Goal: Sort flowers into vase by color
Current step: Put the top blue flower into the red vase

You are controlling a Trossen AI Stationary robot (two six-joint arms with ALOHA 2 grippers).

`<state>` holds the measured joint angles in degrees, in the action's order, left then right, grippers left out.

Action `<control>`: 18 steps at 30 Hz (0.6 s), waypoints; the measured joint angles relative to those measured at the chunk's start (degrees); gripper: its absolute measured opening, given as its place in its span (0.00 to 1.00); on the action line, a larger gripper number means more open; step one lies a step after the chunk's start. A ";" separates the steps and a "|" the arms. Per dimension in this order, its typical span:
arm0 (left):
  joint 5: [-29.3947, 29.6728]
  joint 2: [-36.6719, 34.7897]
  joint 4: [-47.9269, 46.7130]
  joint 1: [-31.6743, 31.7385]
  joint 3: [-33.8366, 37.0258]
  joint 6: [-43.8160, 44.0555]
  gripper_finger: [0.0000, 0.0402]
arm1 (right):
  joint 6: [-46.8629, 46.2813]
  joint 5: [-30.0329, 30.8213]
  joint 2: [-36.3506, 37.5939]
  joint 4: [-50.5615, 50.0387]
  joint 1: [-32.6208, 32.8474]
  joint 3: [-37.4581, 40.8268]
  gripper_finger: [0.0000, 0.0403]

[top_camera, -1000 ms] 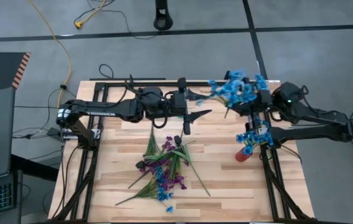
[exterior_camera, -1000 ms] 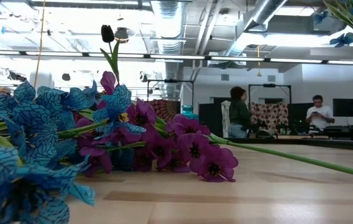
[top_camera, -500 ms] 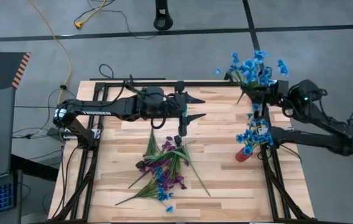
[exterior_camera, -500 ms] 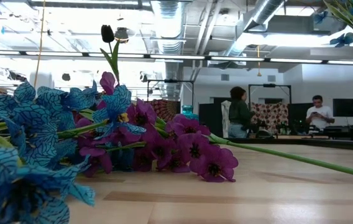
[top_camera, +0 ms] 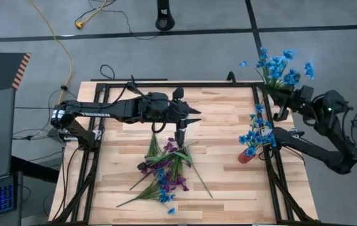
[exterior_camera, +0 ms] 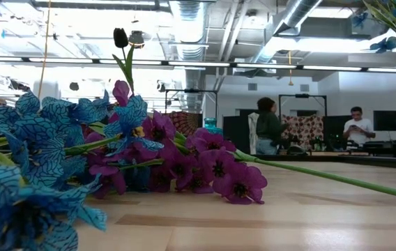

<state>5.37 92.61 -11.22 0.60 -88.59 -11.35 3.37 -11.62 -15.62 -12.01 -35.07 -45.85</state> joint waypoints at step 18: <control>-0.57 -0.03 9.37 -0.16 11.31 6.59 0.00 | -13.64 6.03 14.89 -11.31 -0.01 6.98 0.10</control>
<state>4.79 92.58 -1.85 0.44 -77.29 -4.76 -10.28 -5.58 -0.73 -23.32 -35.08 -38.87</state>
